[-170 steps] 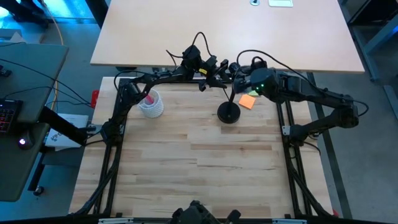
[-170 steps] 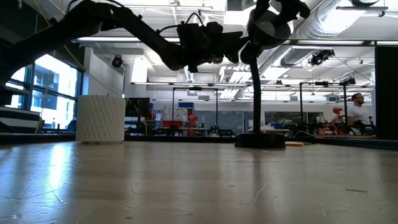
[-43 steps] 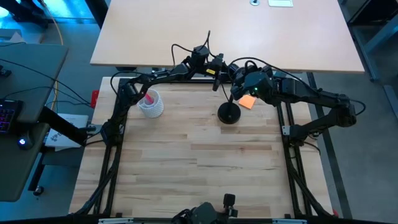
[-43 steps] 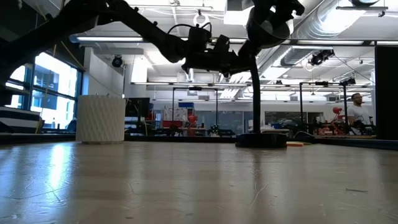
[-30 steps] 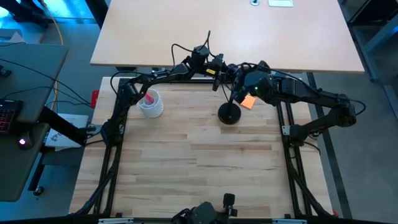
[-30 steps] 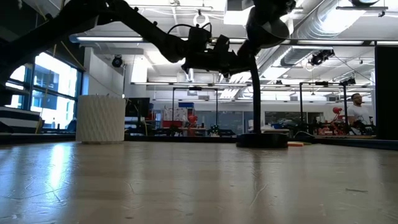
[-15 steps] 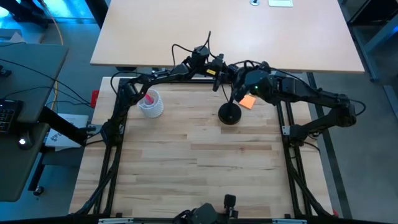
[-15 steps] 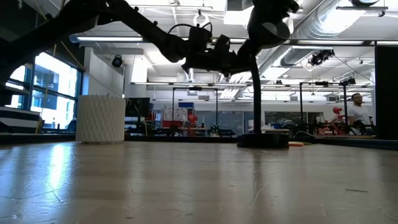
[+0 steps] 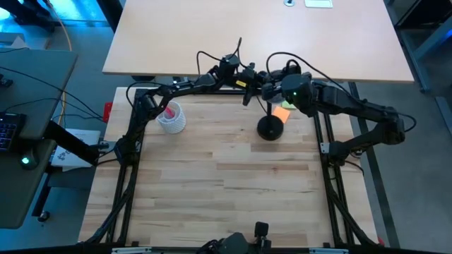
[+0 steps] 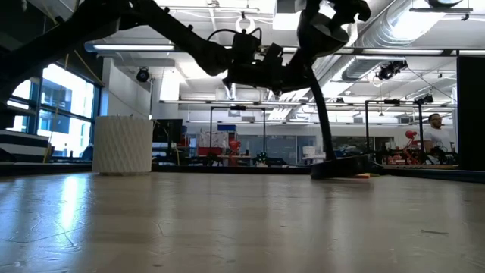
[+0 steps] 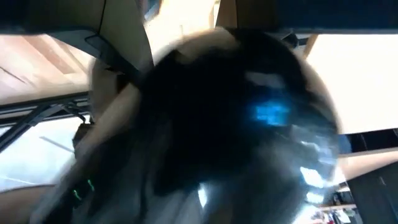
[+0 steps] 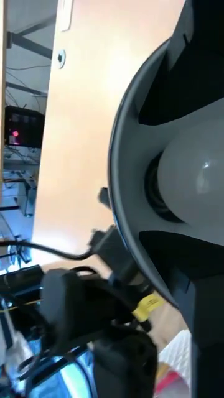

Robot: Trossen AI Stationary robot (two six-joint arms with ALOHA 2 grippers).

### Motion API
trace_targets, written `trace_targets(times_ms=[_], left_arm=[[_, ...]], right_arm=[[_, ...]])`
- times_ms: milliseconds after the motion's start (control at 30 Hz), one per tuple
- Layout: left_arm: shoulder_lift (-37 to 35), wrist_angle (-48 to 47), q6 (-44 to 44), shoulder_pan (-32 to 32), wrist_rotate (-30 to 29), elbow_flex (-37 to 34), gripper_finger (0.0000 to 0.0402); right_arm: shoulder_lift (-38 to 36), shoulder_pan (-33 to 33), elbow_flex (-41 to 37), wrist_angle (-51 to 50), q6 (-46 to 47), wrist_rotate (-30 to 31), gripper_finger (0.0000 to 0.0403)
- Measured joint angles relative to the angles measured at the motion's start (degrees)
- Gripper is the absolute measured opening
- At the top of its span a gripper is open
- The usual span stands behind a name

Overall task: Screw lightbulb
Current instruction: Insert the light bulb into the desk lamp

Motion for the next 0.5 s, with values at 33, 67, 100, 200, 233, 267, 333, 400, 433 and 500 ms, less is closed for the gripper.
trace_targets(times_ms=[33, 67, 100, 200, 233, 267, 333, 400, 433, 500], left_arm=[[0.0, -0.2, 0.1, -0.1, 0.0, 0.0, 0.0154], [0.0, -0.4, 0.4, -0.1, 0.1, 0.0, 0.0154], [0.0, -0.6, 0.7, -0.1, 0.1, 0.0, 0.0154], [0.0, -0.8, 1.5, -0.3, 0.1, 0.0, 0.0154], [0.0, -0.8, 1.5, -0.4, 0.1, 0.0, 0.0154], [0.0, -0.8, 1.5, -0.4, 0.1, 0.0, 0.0154], [0.0, -0.8, 1.6, -0.4, 0.1, 0.0, 0.0154], [0.0, -0.9, 1.6, -0.4, 0.2, 0.0, 0.0154], [0.0, -0.9, 1.6, -0.5, 0.2, 0.0, 0.0154], [0.0, -1.0, 1.5, -0.5, 0.4, 0.0, 0.0154]], right_arm=[[-0.2, 0.0, 0.0, 0.2, 0.3, 0.1, 0.0291], [-0.3, 0.0, 0.0, 0.1, 0.8, 0.3, 0.0291], [-0.4, 0.0, 0.0, -0.1, 1.5, 0.4, 0.0291], [-0.4, 0.0, 0.0, -1.6, 1.7, 0.4, 0.0291], [-0.4, 0.0, 0.0, -2.5, 1.7, 0.4, 0.0291], [-0.4, 0.2, 0.0, -3.2, 1.6, 0.4, 0.0291], [-0.6, 0.7, 0.0, -3.6, 0.8, 1.1, 0.0291], [-1.1, 1.8, 0.0, -3.5, -0.8, 2.0, 0.0291], [-1.4, 2.4, 0.0, -3.5, -1.6, 2.7, 0.0291], [-2.1, 3.6, 0.0, -3.6, -3.5, 3.4, 0.0291]])
